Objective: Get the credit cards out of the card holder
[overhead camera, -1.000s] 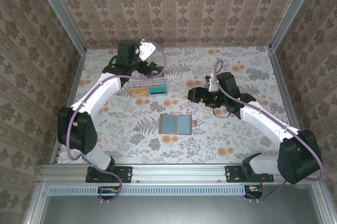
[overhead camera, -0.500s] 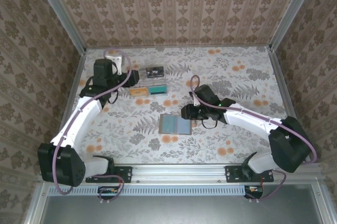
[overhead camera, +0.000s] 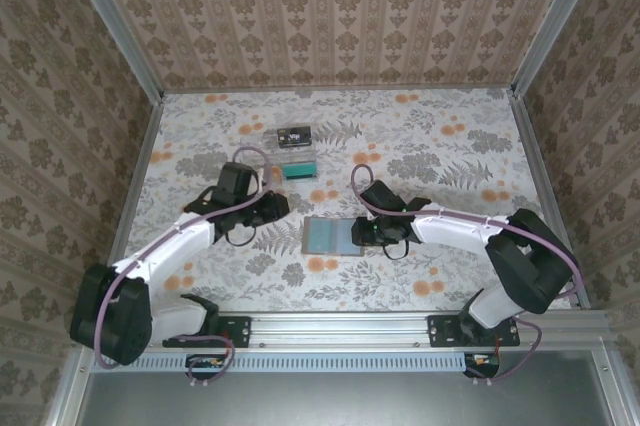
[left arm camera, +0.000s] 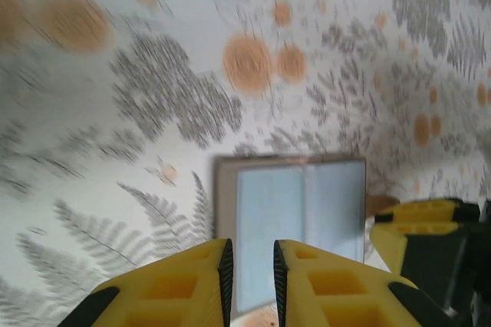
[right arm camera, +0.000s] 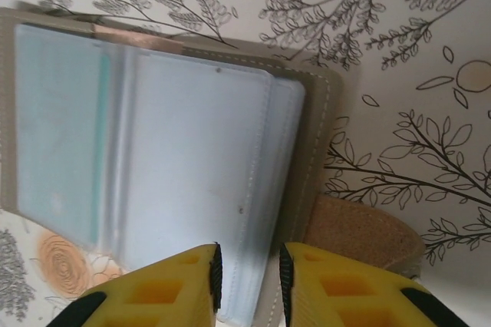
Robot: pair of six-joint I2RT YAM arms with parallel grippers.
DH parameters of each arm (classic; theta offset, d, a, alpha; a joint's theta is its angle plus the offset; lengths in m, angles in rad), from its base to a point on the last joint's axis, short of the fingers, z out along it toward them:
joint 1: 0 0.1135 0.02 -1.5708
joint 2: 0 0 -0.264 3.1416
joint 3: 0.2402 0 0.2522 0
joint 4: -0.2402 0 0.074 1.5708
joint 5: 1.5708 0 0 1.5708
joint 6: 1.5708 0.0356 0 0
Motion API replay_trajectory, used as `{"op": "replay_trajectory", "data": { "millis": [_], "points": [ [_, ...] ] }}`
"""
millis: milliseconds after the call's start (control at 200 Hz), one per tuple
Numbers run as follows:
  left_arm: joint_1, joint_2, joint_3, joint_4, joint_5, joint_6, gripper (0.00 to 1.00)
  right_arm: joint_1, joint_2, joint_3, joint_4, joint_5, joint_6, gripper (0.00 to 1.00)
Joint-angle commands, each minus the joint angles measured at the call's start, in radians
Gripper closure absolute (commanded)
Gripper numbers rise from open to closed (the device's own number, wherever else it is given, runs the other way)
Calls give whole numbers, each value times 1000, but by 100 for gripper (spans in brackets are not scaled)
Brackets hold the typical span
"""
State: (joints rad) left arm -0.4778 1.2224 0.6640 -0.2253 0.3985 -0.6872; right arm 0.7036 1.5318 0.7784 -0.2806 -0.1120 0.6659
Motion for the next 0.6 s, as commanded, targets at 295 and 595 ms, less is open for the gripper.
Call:
{"op": "replay_trajectory", "data": {
  "millis": [295,595],
  "points": [
    [-128,208,-6,130,94,-103,79,38,77,10,-12,49,24,73],
    [-145,279,6,104,63,-78,79,43,74,2,-10,52,29,73]
  ]
}}
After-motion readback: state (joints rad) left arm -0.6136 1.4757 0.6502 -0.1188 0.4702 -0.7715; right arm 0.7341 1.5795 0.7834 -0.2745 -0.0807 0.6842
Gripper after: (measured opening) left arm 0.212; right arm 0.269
